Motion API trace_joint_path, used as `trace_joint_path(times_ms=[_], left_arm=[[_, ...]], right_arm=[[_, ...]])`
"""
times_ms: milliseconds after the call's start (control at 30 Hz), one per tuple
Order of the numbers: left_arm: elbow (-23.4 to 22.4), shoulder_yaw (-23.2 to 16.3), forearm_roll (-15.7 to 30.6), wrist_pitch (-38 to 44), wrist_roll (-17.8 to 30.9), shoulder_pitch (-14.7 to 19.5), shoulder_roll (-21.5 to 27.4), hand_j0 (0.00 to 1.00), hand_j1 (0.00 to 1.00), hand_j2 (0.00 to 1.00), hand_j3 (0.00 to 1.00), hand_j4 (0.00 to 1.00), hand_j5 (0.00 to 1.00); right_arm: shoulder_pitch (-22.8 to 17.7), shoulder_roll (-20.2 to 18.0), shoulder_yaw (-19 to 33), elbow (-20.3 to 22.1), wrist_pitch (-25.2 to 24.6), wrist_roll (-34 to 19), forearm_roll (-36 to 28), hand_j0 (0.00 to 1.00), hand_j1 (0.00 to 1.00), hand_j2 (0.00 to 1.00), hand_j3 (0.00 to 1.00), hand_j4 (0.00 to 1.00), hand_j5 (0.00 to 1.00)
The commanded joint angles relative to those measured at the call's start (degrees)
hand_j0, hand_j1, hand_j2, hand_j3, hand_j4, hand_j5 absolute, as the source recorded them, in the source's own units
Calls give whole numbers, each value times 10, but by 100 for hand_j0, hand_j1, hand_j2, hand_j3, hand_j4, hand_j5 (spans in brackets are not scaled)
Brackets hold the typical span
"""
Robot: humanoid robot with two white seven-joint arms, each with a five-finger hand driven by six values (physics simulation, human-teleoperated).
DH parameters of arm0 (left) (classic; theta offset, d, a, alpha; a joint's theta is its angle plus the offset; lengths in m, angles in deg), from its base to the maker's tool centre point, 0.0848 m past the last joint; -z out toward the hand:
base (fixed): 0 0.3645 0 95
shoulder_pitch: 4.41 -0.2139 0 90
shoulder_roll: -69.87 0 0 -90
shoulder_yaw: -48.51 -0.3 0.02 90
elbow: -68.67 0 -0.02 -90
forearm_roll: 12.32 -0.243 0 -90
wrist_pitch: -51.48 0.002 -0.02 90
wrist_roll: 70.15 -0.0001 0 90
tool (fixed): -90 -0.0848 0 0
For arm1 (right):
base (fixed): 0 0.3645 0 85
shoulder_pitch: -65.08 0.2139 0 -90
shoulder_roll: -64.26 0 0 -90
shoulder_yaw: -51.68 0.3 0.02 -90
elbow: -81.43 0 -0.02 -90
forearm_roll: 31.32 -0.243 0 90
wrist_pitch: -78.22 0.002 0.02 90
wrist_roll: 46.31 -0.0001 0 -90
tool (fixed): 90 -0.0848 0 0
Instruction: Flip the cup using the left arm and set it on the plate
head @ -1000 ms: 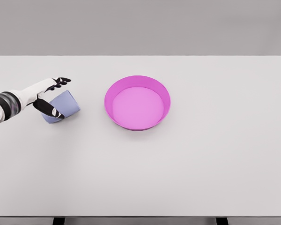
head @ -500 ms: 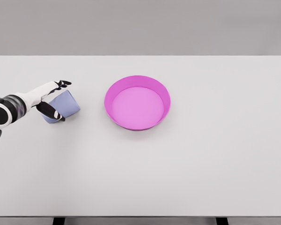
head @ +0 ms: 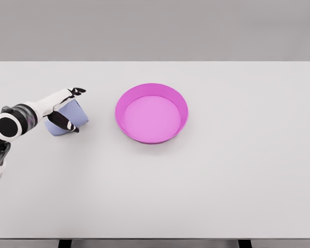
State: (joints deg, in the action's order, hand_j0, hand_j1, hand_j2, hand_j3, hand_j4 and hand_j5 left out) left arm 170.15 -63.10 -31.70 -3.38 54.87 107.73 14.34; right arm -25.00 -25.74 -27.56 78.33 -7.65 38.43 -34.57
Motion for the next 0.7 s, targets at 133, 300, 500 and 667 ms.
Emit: trace_joint_path(times_ms=[133, 300, 500, 667], left_arm=[[0, -15, -57, -1, 0, 0, 0, 100, 100, 100, 100, 100, 100], [-1, -19, -55, -1, 0, 0, 0, 100, 100, 100, 100, 100, 100], [-5, -23, -53, -1, 0, -3, 2, 100, 100, 100, 100, 100, 100], [-9, -22, -53, -1, 0, -3, 3, 100, 100, 100, 100, 100, 100]], right_arm=[[0, 0, 1, 0, 1, 0, 0, 100, 100, 100, 100, 100, 100], [0, 0, 1, 0, 0, 0, 0, 100, 100, 100, 100, 100, 100], [0, 0, 1, 0, 0, 1, 0, 100, 100, 100, 100, 100, 100], [0, 0, 1, 0, 0, 0, 0, 100, 100, 100, 100, 100, 100]])
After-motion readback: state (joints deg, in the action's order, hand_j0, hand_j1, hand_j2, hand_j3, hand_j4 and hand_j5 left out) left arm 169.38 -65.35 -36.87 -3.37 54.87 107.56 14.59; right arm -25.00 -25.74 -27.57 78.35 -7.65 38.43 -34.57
